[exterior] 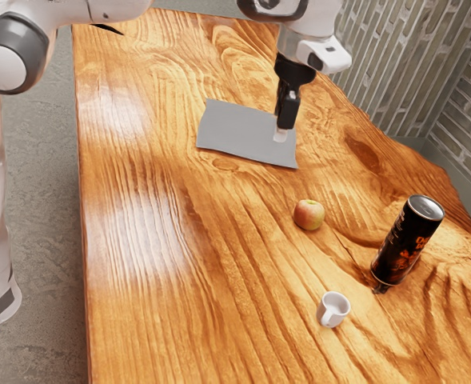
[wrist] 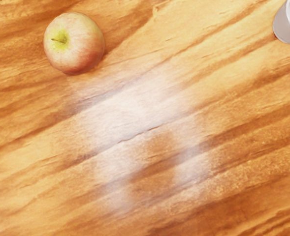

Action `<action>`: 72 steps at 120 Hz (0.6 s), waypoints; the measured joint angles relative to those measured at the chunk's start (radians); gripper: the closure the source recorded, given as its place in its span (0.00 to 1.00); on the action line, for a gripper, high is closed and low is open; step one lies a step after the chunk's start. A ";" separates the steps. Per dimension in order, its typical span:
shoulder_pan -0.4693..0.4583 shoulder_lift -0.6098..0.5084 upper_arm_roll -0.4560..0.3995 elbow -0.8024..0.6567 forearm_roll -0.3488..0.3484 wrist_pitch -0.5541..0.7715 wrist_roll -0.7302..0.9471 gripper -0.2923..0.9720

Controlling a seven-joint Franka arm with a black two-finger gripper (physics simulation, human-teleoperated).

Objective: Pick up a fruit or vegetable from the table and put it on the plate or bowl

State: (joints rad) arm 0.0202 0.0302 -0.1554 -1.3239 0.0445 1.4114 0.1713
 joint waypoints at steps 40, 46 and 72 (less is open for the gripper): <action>-0.048 0.045 0.029 -0.189 0.013 0.288 0.145 0.23; -0.016 0.083 0.032 -0.186 0.014 0.331 0.163 0.23; 0.028 0.213 0.035 -0.145 -0.001 0.473 0.233 0.23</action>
State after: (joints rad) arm 0.0483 0.2431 -0.1207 -1.4691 0.0431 1.8848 0.4040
